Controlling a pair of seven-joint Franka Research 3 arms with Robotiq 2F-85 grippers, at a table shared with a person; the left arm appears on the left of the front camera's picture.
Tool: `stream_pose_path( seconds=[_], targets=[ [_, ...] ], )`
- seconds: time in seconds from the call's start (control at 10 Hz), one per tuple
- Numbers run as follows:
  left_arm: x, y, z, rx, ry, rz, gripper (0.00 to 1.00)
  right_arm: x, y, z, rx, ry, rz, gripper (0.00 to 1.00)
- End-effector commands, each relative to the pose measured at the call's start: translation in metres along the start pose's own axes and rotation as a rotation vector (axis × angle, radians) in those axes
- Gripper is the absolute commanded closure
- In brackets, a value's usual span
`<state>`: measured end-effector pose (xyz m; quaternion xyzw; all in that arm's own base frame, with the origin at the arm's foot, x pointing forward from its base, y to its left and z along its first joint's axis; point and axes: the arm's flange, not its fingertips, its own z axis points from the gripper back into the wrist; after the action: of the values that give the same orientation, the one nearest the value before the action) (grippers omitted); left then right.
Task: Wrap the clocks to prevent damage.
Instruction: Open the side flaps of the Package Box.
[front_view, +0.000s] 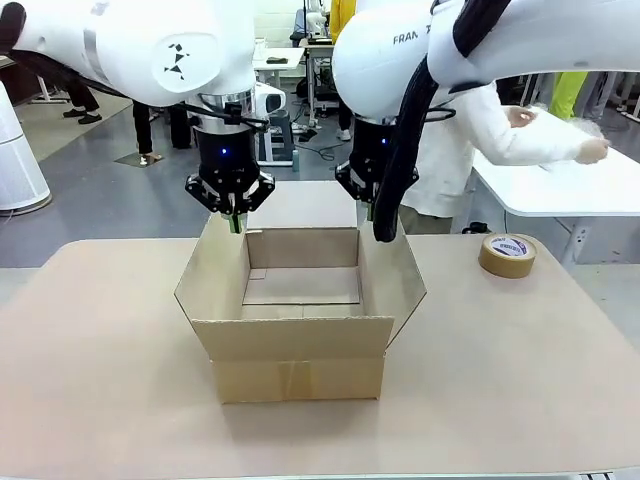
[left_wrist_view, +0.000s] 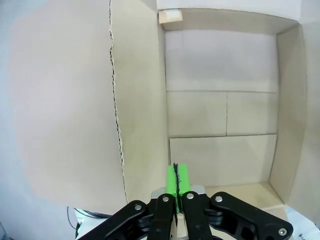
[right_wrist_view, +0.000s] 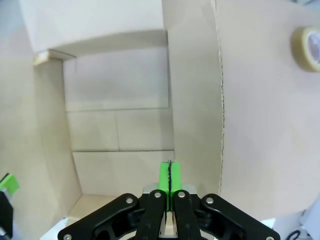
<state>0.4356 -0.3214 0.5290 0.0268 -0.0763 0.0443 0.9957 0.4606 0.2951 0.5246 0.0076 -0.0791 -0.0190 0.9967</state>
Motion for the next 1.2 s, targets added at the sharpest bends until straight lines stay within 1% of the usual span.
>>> stream_pose_path(
  seconds=[0.0, 0.2, 0.7, 1.0, 1.1],
  targets=[
    [0.007, 0.003, -0.003, -0.013, 0.014, 0.046, 1.0, 0.004, -0.007, -0.017, -0.002, 0.02, 0.009, 0.99],
    [0.013, 0.011, -0.015, 0.021, 0.017, 0.069, 1.0, 0.004, -0.015, -0.029, -0.04, 0.031, 0.001, 0.99],
    [0.02, 0.048, -0.044, 0.037, 0.097, 0.089, 1.0, -0.01, -0.041, -0.064, -0.134, 0.095, -0.035, 0.99],
    [0.019, 0.064, -0.069, 0.051, 0.151, 0.106, 1.0, -0.016, -0.054, -0.079, -0.193, 0.08, -0.056, 0.99],
    [0.02, 0.067, -0.078, 0.044, 0.161, 0.109, 1.0, -0.015, -0.057, -0.083, -0.196, 0.082, -0.059, 0.99]
  ],
)
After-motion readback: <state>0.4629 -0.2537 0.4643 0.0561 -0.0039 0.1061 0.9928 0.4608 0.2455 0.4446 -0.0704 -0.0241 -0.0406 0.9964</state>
